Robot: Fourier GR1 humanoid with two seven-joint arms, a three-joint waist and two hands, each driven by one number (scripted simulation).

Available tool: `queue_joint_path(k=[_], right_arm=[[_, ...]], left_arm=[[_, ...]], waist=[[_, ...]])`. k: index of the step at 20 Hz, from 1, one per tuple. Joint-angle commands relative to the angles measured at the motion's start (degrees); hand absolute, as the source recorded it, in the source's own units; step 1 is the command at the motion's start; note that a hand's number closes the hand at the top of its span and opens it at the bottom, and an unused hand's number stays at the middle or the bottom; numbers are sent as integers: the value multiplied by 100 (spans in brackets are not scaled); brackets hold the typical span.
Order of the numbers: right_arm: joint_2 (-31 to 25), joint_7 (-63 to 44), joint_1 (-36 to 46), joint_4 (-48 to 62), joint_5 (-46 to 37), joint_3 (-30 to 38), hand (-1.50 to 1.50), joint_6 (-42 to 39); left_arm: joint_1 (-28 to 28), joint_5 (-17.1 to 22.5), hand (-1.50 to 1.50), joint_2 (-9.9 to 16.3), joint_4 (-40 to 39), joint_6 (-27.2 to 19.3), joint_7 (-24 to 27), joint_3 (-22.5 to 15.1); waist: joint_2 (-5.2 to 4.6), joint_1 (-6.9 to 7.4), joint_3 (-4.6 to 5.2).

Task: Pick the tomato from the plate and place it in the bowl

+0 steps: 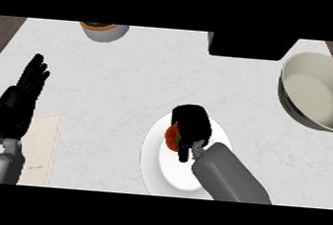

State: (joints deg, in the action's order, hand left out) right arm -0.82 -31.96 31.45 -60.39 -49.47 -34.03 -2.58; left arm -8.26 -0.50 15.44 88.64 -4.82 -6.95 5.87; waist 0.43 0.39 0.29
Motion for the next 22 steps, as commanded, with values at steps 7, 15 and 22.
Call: queue_joint_path(k=[7,15,22], right_arm=[[-1072,1138,-463,-520,245,151,150,-142],[-2533,1671,-1498,-2833,444,515,150,-938],[-3268,1233,-1365,-4619,675,1832,150,-618]], left_arm=[[-255,-2,0,-3,76,27,-338,140],[117,-89,0,-86,-131,60,137,232],[298,101,0,125,280,292,-214,306]], waist=[[-34,-66,-31],[-26,-98,-27],[35,-189,-26]])
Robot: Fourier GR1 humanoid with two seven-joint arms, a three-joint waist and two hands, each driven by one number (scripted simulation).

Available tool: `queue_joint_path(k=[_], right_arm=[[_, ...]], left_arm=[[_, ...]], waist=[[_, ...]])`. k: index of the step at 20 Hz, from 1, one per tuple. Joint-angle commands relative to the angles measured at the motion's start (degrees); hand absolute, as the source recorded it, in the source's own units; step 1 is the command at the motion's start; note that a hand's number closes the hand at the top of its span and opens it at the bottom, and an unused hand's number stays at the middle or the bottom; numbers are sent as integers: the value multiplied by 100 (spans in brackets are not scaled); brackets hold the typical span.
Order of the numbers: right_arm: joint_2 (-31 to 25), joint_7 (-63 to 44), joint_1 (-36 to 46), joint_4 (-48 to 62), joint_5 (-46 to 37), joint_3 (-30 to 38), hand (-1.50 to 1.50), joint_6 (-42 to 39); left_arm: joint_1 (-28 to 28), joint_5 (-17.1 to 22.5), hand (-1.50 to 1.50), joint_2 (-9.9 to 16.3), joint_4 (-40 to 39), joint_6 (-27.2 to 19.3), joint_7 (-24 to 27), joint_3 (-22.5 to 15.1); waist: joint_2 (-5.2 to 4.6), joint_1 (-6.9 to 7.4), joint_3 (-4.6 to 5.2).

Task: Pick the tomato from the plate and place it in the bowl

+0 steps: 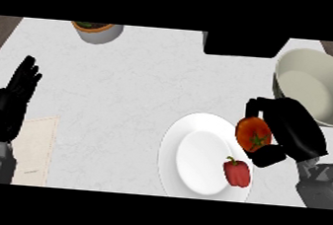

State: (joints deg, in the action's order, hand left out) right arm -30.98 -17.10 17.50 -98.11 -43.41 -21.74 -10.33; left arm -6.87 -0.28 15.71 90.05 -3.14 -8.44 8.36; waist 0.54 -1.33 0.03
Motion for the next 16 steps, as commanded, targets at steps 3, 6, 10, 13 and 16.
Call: queue_joint_path(k=[3,6,10,13,16], right_arm=[[-50,-520,-191,-1550,250,1046,150,489],[-339,-681,128,-1772,1290,2084,150,-254],[-414,-768,-151,-1949,1468,2739,150,-414],[-561,-106,128,-899,1607,3209,150,-453],[-488,330,471,-102,1825,3435,150,-402]], left_arm=[[106,-13,0,82,58,-9,17,124],[313,-107,0,-110,297,-40,56,-92],[-69,9,0,8,239,117,-217,-5],[-5,-86,0,-143,-140,83,247,-13],[-428,-33,0,6,-199,129,-79,89]], waist=[[11,-70,-1],[-15,47,-2],[-35,82,-4],[-56,135,-3],[-65,153,-5]])
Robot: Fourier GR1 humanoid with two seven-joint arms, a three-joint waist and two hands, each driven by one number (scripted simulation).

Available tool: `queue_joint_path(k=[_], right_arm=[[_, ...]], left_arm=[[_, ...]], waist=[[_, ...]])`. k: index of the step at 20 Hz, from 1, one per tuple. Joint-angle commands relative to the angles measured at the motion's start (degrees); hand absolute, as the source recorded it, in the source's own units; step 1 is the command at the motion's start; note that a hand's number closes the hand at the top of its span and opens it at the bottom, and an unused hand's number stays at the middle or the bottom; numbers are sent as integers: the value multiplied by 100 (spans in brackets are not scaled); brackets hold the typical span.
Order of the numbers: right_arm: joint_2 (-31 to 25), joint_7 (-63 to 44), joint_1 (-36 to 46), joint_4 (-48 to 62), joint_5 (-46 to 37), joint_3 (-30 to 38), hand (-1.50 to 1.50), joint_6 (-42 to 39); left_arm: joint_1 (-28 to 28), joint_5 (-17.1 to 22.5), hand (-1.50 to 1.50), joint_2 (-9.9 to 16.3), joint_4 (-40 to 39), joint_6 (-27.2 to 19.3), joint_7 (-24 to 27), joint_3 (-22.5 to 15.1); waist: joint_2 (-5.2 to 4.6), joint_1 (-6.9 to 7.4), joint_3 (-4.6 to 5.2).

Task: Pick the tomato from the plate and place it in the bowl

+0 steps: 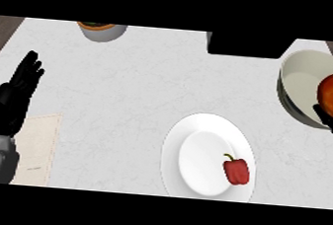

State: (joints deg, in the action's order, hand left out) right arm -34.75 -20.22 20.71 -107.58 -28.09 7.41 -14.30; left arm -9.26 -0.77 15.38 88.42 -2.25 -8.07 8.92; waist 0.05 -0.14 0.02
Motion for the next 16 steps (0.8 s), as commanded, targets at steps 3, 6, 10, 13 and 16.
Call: queue_joint_path(k=[3,6,10,13,16], right_arm=[[-16,922,431,1504,242,498,150,37],[75,1847,752,2945,-40,471,150,560],[161,2183,1354,3946,-284,431,150,828],[110,2918,1726,5053,-429,498,150,1114],[-47,3471,2154,6113,-461,653,150,1221]], left_arm=[[304,-76,0,-162,423,-38,-134,-117],[114,-6,0,-52,-50,151,216,-18],[-104,-142,0,-20,174,93,-203,-103],[-209,-90,0,-89,-103,38,-36,18],[-93,-144,0,-192,-29,54,7,-108]], waist=[[-8,72,-4],[-53,156,-7],[-27,128,-6],[-39,136,-6],[-49,158,-7]])
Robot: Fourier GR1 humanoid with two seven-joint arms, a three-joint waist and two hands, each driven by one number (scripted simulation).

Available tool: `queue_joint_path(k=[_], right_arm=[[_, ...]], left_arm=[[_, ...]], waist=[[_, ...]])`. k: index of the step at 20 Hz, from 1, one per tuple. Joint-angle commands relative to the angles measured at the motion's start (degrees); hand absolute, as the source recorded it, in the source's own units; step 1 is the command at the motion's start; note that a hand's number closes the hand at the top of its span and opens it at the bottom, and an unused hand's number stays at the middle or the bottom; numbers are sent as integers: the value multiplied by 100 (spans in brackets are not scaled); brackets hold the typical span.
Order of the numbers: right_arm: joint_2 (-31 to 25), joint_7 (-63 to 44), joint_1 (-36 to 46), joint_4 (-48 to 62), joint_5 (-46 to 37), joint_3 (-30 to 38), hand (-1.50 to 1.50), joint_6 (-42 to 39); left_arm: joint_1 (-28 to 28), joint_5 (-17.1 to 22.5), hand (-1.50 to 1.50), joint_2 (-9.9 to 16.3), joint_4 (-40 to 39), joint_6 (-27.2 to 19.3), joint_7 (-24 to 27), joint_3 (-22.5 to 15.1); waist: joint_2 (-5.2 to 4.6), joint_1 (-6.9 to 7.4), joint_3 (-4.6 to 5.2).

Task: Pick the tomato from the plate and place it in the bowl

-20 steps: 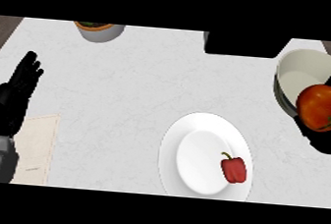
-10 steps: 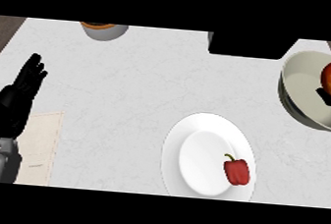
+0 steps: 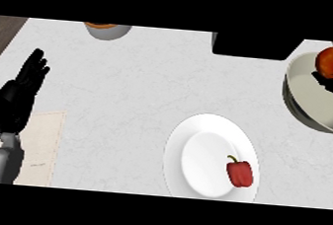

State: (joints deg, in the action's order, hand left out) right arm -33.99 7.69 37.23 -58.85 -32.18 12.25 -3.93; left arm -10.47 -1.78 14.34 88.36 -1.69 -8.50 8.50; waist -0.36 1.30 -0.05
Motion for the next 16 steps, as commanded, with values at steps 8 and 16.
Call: queue_joint_path(k=[8,16], right_arm=[[-326,416,933,3174,-743,-95,-150,25],[-608,1687,1232,3860,316,842,-150,-929]], left_arm=[[54,-162,0,-200,-124,-52,258,-182],[-62,-43,0,-110,135,-14,-113,-85]], waist=[[-84,190,-9],[-28,88,-17]])
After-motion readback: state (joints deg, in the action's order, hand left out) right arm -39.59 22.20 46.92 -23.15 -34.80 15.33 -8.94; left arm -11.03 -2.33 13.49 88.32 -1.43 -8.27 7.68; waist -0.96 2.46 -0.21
